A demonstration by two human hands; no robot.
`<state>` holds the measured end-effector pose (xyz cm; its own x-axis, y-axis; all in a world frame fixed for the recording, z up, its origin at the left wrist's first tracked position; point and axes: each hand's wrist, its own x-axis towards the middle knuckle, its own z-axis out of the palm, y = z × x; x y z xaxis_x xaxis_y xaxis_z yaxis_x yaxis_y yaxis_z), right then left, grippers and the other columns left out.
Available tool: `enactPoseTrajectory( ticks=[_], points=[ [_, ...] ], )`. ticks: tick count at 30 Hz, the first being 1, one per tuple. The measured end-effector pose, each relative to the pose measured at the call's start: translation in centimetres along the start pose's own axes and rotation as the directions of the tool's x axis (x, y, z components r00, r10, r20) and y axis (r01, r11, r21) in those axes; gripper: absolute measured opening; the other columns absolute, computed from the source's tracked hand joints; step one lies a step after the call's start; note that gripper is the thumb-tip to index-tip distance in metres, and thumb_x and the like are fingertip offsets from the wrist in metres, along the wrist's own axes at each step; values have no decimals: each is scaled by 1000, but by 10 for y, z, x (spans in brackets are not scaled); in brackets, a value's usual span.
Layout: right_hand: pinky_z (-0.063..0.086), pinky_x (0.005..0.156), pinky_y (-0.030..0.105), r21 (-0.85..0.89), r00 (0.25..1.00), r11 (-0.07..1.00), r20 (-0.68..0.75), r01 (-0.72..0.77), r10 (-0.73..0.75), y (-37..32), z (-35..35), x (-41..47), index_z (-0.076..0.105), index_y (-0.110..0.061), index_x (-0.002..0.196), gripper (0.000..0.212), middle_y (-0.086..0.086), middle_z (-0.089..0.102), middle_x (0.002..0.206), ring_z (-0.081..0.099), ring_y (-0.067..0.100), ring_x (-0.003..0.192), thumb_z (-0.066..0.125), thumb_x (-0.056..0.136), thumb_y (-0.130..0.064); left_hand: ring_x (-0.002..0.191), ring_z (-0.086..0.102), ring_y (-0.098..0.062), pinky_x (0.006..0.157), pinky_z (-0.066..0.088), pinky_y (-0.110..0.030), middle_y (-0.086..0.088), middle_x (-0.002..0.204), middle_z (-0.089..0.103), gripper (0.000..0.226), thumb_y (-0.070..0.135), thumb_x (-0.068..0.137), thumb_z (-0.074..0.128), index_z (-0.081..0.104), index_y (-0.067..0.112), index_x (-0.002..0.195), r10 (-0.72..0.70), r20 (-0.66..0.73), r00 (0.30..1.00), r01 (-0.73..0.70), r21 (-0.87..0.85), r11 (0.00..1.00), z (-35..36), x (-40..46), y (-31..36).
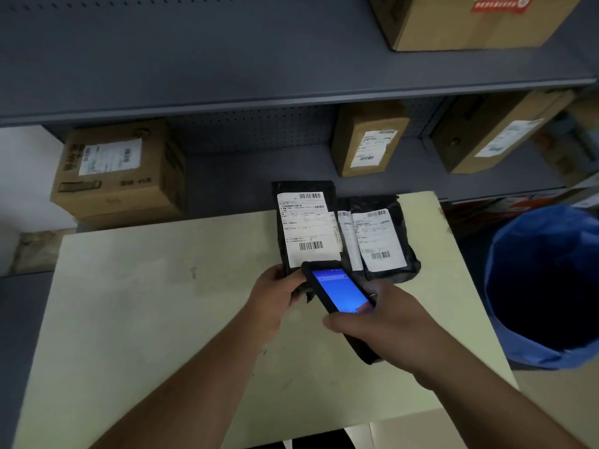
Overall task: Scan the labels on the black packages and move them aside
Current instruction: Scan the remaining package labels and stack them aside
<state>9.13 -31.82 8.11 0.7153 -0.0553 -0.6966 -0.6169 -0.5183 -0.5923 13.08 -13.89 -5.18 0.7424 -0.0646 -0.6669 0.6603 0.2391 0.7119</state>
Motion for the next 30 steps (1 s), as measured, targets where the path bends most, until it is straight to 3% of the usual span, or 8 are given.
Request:
enactPoseTrajectory(
  ticks=[3,5,8,15,21,25,28,30],
  points=[
    [44,43,14,15,1000,1000,-19,-3,3,7,-13,-2,68,-17,101,40,-10,58,61,51,2,44,89,73,-34,86,70,-23,94,56,-43,-13,94,74,7,21,85,80,81,14,89,-3,6,1000,3,4,1000,17,7,-4],
    [41,42,14,20,999,1000,-34,-16,17,14,-22,-2,66,-9,103,45,-8,55,61,48,5,44,88,74,-34,83,72,-20,87,59,-36,-9,90,76,6,23,84,81,81,16,84,-4,9,1000,4,13,1000,29,13,-7],
    [39,42,15,46,999,998,-37,-30,32,21,-32,-2,64,-7,99,44,-13,51,53,47,6,44,88,74,-35,81,76,-14,69,59,-21,-3,89,81,5,13,93,74,77,11,95,-5,11,1000,5,9,1000,46,21,-12],
    [39,40,12,103,994,993,-80,-60,69,38,-57,-1,63,-12,100,43,-19,51,44,47,3,40,88,74,-35,91,78,-16,76,60,-23,-10,112,81,20,17,93,75,78,11,111,-48,-8,999,48,73,996,83,42,-21],
    [41,41,14,121,990,988,-94,-94,105,50,-71,0,63,-16,101,43,-15,56,51,49,3,40,88,72,-37,77,78,-3,61,58,-13,-1,109,81,21,17,93,76,76,16,113,-84,0,996,83,83,993,105,54,-20],
    [43,42,15,113,986,987,-109,-111,124,55,-75,0,64,-18,101,44,-9,62,66,51,0,40,88,72,-38,96,76,-13,77,61,-23,0,110,81,15,20,89,81,76,21,103,-95,-12,995,95,110,989,113,61,-22],
    [41,40,12,112,985,987,-116,-118,131,59,-77,0,64,-16,102,45,-7,61,72,50,-2,40,88,71,-39,107,75,-19,97,59,-35,0,116,80,28,26,85,85,77,21,111,-93,-15,996,95,141,985,115,67,-27],
    [42,41,12,112,983,986,-119,-126,139,62,-78,0,64,-17,102,46,-8,61,72,50,-2,40,88,70,-41,109,75,-20,101,59,-39,1,117,80,35,29,80,87,77,23,113,-96,-20,995,98,162,982,117,70,-29]
  ],
)
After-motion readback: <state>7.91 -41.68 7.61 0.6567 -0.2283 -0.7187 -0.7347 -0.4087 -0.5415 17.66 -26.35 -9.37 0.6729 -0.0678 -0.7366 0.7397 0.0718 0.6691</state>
